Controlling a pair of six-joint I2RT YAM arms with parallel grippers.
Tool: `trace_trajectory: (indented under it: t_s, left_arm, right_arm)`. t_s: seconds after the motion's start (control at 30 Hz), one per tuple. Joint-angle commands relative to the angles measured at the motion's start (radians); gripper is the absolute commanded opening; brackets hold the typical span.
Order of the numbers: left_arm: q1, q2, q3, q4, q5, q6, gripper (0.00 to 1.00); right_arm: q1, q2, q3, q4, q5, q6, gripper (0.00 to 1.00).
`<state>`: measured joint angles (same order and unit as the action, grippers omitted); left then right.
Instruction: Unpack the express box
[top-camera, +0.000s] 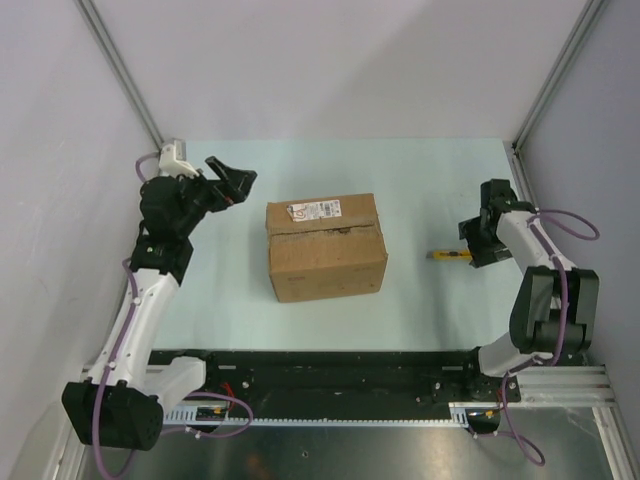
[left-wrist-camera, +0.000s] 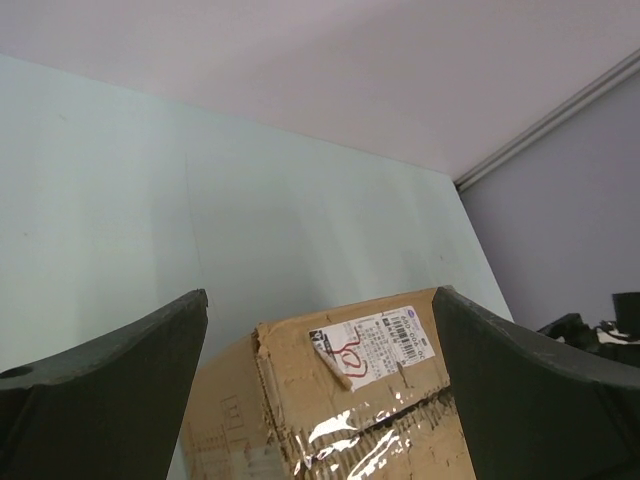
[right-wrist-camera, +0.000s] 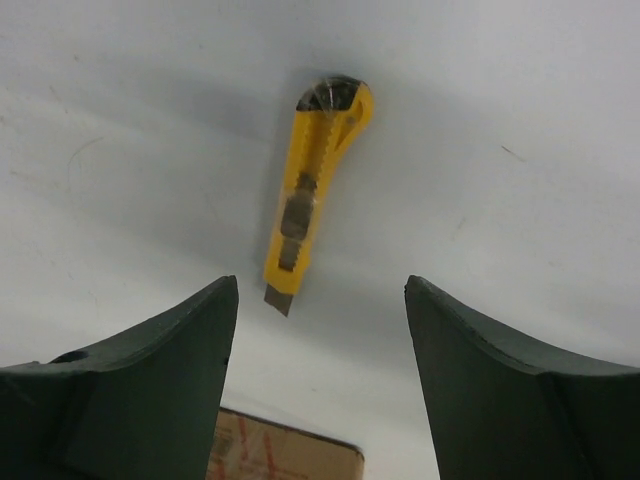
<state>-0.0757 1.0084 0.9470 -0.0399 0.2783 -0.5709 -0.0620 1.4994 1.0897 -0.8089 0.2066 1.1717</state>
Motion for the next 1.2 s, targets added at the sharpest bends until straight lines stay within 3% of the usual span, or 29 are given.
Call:
trace_trajectory:
  t_s: [0.0,0.17,0.27,0.63,0.67,0.7,0.87,1.07,1.13,1.17]
  left_arm:
    - [-0.033,0.025,0.074,0.018,0.071,0.063,1.00]
    - [-0.084,0.052,0.104,0.017,0.101,0.108,1.00]
    - [-0.088,0.064,0.111,0.017,0.090,0.112,1.00]
    - [-0.088,0.073,0.121,0.017,0.058,0.112,1.00]
    - [-0.088,0.068,0.118,0.018,0.042,0.115,1.00]
    - [-0.088,0.064,0.118,0.015,0.021,0.118,1.00]
    - [-0.087,0.039,0.124,-0.008,-0.152,0.124,1.00]
    - [-0.085,0.047,0.130,-0.032,-0.191,0.125,1.00]
    - [-0.085,0.048,0.130,-0.037,-0.195,0.124,1.00]
    - [-0.085,0.047,0.130,-0.037,-0.195,0.123,1.00]
  right_arm:
    - [-0.012,0.067,0.010,0.091,-0.009,0.046,0.72]
    - [-0.025,0.156,0.012,0.103,-0.016,0.077,0.70]
    - [-0.032,0.193,0.012,0.123,-0.016,0.069,0.58]
    - [-0.047,0.255,0.016,0.186,0.021,0.048,0.58]
    - [-0.050,0.266,0.018,0.175,0.017,0.048,0.57]
    - [-0.056,0.269,0.021,0.162,0.013,0.052,0.51]
    - [-0.061,0.289,0.022,0.129,-0.029,0.059,0.50]
    - [-0.079,0.324,0.029,0.096,-0.065,0.057,0.50]
    - [-0.084,0.329,0.030,0.086,-0.067,0.049,0.49]
    - [-0.087,0.328,0.030,0.083,-0.061,0.049,0.42]
